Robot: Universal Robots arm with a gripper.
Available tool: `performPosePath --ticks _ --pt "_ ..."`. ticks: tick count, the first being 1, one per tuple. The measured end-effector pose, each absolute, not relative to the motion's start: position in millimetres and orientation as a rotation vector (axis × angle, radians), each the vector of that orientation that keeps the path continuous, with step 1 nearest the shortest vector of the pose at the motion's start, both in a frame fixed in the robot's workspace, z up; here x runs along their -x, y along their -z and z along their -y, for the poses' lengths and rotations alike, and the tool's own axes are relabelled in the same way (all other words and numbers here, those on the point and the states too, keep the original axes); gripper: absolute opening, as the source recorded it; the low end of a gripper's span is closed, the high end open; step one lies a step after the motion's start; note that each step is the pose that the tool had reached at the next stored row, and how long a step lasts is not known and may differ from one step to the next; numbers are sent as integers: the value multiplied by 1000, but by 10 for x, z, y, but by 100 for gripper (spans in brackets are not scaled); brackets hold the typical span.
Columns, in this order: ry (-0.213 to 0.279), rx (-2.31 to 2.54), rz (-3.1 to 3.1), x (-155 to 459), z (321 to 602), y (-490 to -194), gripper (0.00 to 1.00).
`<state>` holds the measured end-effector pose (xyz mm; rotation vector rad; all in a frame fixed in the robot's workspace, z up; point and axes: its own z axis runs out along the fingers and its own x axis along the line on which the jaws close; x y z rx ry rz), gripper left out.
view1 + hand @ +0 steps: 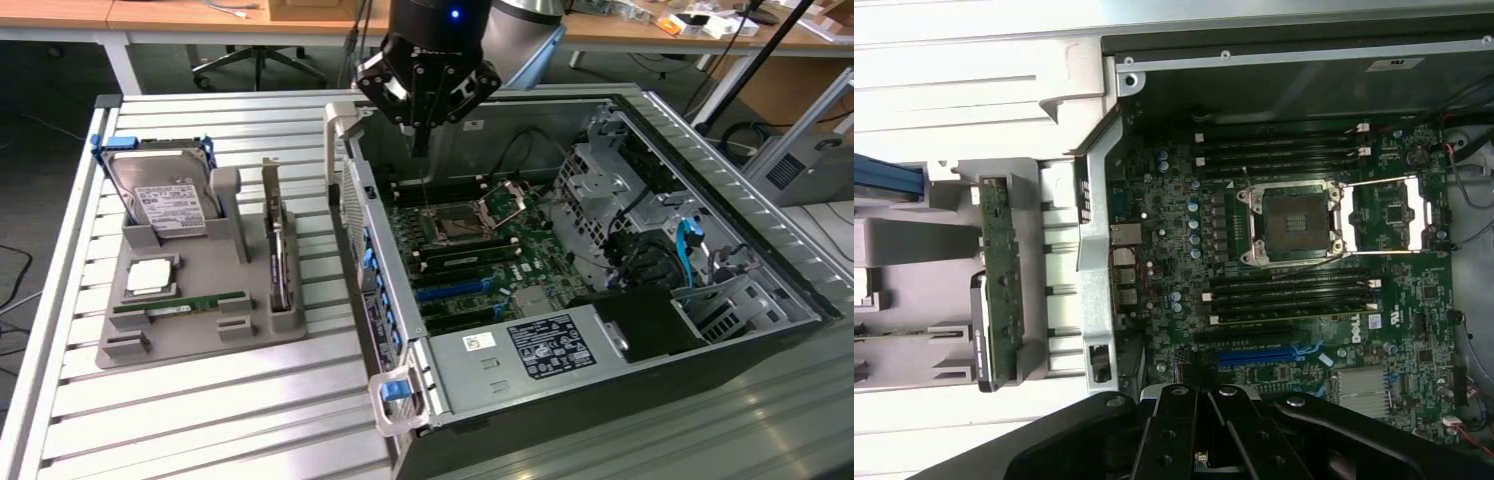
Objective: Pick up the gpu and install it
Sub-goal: 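Reach for the gpu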
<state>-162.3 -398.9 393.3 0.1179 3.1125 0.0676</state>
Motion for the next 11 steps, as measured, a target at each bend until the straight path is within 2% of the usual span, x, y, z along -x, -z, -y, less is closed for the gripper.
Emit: performPosePath --ticks 11 --pt "-68 -118 -3112 1651 3989 -3933 11"
